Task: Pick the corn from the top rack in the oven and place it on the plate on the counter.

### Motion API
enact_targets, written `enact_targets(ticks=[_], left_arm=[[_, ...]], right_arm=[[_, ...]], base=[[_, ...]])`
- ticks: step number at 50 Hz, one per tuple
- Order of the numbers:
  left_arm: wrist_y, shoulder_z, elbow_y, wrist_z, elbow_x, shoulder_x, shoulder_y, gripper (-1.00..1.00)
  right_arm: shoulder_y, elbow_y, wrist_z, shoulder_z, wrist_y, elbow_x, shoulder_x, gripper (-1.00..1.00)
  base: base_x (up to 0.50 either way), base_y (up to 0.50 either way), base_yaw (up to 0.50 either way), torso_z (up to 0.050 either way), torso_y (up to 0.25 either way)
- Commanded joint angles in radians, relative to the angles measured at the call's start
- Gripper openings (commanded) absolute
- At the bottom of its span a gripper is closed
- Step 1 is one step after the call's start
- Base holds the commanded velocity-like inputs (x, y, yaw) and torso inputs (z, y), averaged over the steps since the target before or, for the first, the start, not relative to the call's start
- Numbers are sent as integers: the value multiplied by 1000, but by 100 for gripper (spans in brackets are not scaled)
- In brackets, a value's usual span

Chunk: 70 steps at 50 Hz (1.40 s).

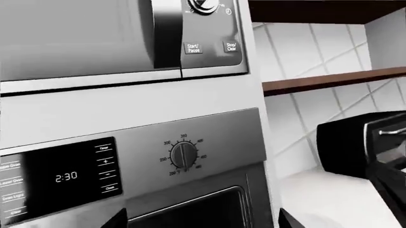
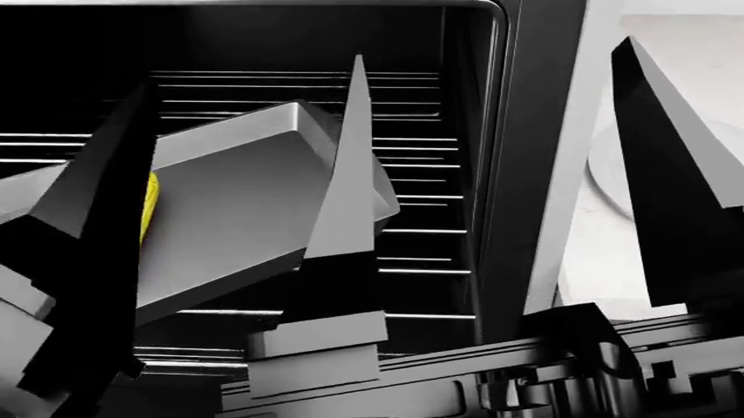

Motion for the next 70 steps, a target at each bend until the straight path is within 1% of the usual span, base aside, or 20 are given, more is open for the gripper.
enact_targets(ticks=[1,2,4,6,7,8,11,12,13,14,19,21,25,32,35,43,53,63,64,70], left_arm=[[6,44,-42,191,10,-138,197,100],[4,47,-44,199,27,-142,213,100],[8,56,-54,237,104,-159,285,100],[11,61,-66,267,156,-175,331,100],[7,68,-73,278,177,-180,349,100],[8,69,-76,284,184,-182,357,100],[11,73,-94,304,221,-200,391,100],[11,73,-94,311,224,-204,394,100],[19,69,-97,316,223,-216,403,100],[22,67,-97,320,224,-220,407,100],[43,58,-110,333,231,-230,426,100],[42,60,-116,336,235,-227,426,100],[27,62,-125,334,221,-230,412,100],[2,65,-166,375,201,-249,397,100],[-28,77,-203,433,194,-261,394,100],[-40,89,-262,490,233,-272,413,100],[-62,89,-302,508,246,-256,382,100],[-84,112,-441,591,332,-206,364,100],[-49,108,-470,631,344,-196,390,100],[-45,121,-518,657,381,-178,401,100]], right_arm=[[343,-1,-113,-47,30,255,52,100],[343,-1,-161,103,102,380,83,100],[340,-1,-218,403,402,680,121,100],[214,-1,-106,703,702,980,45,100],[224,-1,-65,853,811,1130,24,100],[227,0,-45,1003,840,1263,10,100],[341,60,-57,1453,949,1401,11,100],[342,89,-43,1509,998,1436,-8,100],[343,183,4,1632,1148,1525,-72,100],[343,223,5,1676,1250,1548,-87,100],[344,365,5,1896,1527,1594,-164,100],[344,356,5,1945,1545,1584,-193,100],[344,350,5,1920,1537,1558,-256,100],[344,354,5,1931,1569,1582,-263,100],[344,351,5,1928,1571,1586,-267,100],[344,350,5,1922,1568,1594,-266,100],[344,350,5,1907,1547,1604,-251,100],[344,348,5,1889,1522,1603,-242,100],[344,343,5,1889,1519,1605,-238,100],[344,344,5,1893,1522,1608,-239,100]], base=[[0,0,0,0,0],[0,0,0,0,0],[0,0,0,0,0],[0,0,0,0,0],[0,0,0,0,0],[0,0,0,0,0],[0,0,0,0,0],[0,0,0,0,0],[0,0,0,0,0],[0,0,0,0,0],[0,0,0,0,0],[0,0,0,0,0],[0,0,0,0,0],[0,0,0,0,0],[0,0,0,0,0],[0,0,0,0,0],[0,0,0,0,0],[0,0,0,0,0],[0,0,0,0,0],[0,0,0,0,0]])
